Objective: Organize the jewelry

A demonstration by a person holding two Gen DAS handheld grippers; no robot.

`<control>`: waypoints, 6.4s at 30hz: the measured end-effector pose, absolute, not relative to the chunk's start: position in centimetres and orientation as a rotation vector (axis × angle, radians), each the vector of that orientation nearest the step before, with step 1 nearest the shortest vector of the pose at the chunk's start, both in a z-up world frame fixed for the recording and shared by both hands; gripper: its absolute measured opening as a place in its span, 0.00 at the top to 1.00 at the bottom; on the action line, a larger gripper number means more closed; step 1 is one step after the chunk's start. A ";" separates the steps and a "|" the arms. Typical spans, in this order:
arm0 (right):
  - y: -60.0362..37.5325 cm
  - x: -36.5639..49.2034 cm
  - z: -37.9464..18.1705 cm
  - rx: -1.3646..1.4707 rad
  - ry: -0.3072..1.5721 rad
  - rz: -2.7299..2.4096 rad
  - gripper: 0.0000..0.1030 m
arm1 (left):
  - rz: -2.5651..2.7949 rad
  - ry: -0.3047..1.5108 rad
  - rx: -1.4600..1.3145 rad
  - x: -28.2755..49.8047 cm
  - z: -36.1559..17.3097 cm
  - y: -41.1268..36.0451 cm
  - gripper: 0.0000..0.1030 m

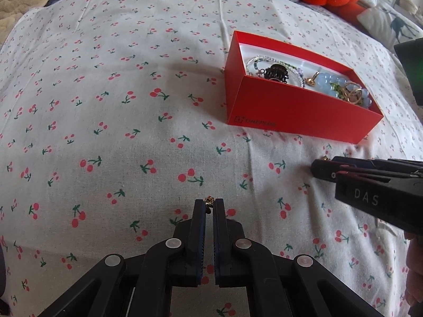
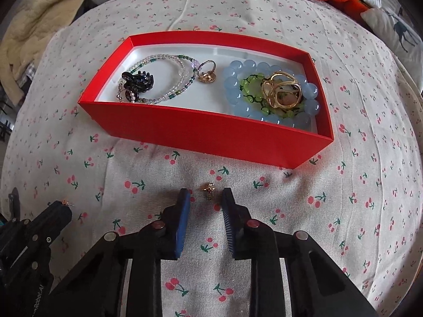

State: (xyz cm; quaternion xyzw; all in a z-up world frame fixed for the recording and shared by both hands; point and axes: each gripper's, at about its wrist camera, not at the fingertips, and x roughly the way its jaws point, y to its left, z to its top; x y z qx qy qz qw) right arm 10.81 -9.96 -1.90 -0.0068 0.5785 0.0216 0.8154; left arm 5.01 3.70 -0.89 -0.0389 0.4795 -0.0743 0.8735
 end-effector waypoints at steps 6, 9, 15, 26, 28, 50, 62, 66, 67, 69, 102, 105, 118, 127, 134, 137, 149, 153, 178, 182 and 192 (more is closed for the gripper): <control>-11.7 11.0 -1.9 0.085 1.256 0.059 0.89 | -0.159 1.010 -0.084 5.0 -1.0 3.5 1.00; -11.6 11.2 -1.9 0.083 1.258 0.063 0.90 | -0.159 1.012 -0.085 5.1 -1.0 3.5 1.00; -11.7 11.4 -1.7 0.084 1.267 0.075 0.92 | -0.161 1.020 -0.086 5.2 -1.1 3.5 1.00; -13.1 9.9 0.4 0.148 1.302 0.138 1.00 | -0.171 1.008 -0.105 5.5 0.0 3.5 1.00; -13.5 9.8 0.8 0.165 1.290 0.130 0.98 | -0.172 1.011 -0.101 5.4 -0.1 3.3 1.00; -10.8 11.8 -1.8 -0.018 1.275 0.077 0.90 | -0.179 1.041 -0.060 5.8 -1.3 1.7 1.00; -12.6 10.5 0.4 0.072 1.313 0.123 0.90 | -0.188 1.022 -0.077 5.8 -0.4 1.9 1.00; -13.6 9.9 2.2 0.133 1.284 0.143 0.90 | -0.198 1.001 -0.082 6.5 0.5 1.7 1.00; -13.8 9.9 2.7 0.151 1.270 0.145 0.90 | -0.202 0.995 -0.085 6.7 0.7 1.6 1.00; -14.3 9.8 3.9 0.176 1.237 0.151 0.90 | -0.216 0.976 -0.096 7.3 1.4 1.2 1.00; -19.5 13.9 5.3 0.423 1.167 0.073 0.89 | -0.380 0.865 -0.098 13.3 2.8 -6.7 0.79; -19.6 14.0 5.4 0.435 1.161 0.077 0.88 | -0.378 0.862 -0.088 13.0 3.0 -6.7 0.75; -20.1 12.8 6.7 0.444 1.137 0.082 0.50 | -0.323 0.864 0.015 9.7 4.2 -5.4 0.36; -20.0 10.2 7.6 0.375 1.129 0.047 0.35 | -0.221 0.881 0.065 6.3 4.2 -3.3 0.10; -18.9 7.7 7.8 0.286 1.117 0.020 0.23 | -0.134 0.910 0.050 4.4 4.3 -1.6 0.01; -18.1 6.4 8.0 0.239 1.088 -0.005 0.04 | -0.095 0.942 0.029 4.2 4.0 -0.8 0.01; -15.0 3.6 6.9 0.069 1.114 -0.038 0.00 | 0.036 1.050 -0.010 3.8 2.1 1.1 0.01; -14.5 3.5 6.2 0.041 1.134 -0.043 0.00 | 0.054 1.053 -0.020 3.9 2.2 1.5 0.01; -14.1 3.8 5.2 0.027 1.169 -0.057 0.00 | 0.090 1.073 -0.003 4.4 1.8 2.0 0.01; -14.2 3.8 5.2 0.025 1.170 -0.056 0.00 | 0.089 1.069 0.008 4.3 1.9 1.9 0.01; -14.1 3.8 5.1 0.015 1.170 -0.059 0.00 | 0.093 1.063 0.013 4.3 2.0 2.0 0.01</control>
